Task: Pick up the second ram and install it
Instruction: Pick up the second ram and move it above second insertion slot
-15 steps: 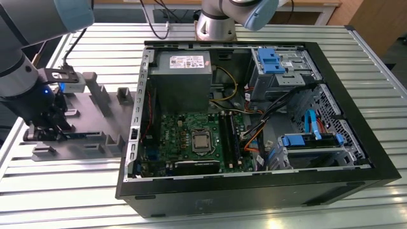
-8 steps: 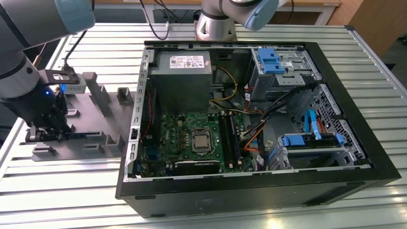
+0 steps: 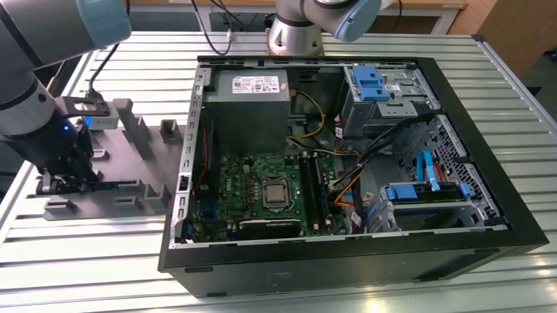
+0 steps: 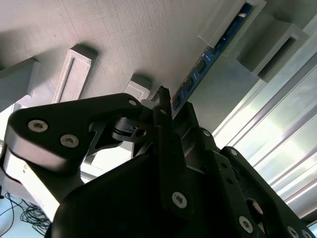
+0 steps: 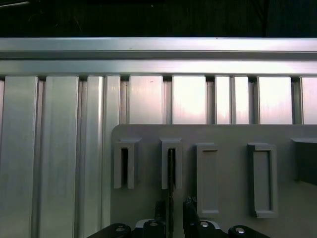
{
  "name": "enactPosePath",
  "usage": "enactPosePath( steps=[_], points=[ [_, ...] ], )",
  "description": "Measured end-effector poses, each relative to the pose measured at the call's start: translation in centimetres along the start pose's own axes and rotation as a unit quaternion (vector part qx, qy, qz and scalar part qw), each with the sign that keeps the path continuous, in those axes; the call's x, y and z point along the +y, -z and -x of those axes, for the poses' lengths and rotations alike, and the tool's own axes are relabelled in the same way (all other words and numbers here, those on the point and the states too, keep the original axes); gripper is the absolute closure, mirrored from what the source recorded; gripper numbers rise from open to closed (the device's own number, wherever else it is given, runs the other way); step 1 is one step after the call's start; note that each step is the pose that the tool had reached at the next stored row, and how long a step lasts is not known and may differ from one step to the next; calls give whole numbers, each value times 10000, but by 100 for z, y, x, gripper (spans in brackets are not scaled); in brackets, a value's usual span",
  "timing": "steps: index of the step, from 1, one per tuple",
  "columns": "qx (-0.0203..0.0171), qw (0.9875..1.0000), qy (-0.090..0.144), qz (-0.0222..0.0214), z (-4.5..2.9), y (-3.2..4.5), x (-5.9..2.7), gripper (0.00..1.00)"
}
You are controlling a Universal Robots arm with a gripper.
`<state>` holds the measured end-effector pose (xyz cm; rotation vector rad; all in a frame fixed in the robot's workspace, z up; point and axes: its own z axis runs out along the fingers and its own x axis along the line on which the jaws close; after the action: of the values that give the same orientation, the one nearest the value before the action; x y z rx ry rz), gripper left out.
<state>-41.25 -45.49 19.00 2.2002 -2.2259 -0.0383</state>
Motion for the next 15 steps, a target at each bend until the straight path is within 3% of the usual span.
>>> enactPosePath(
  steps=[15],
  points=[
    [0,10000,0,0,-1,-38,-29,72]
  ],
)
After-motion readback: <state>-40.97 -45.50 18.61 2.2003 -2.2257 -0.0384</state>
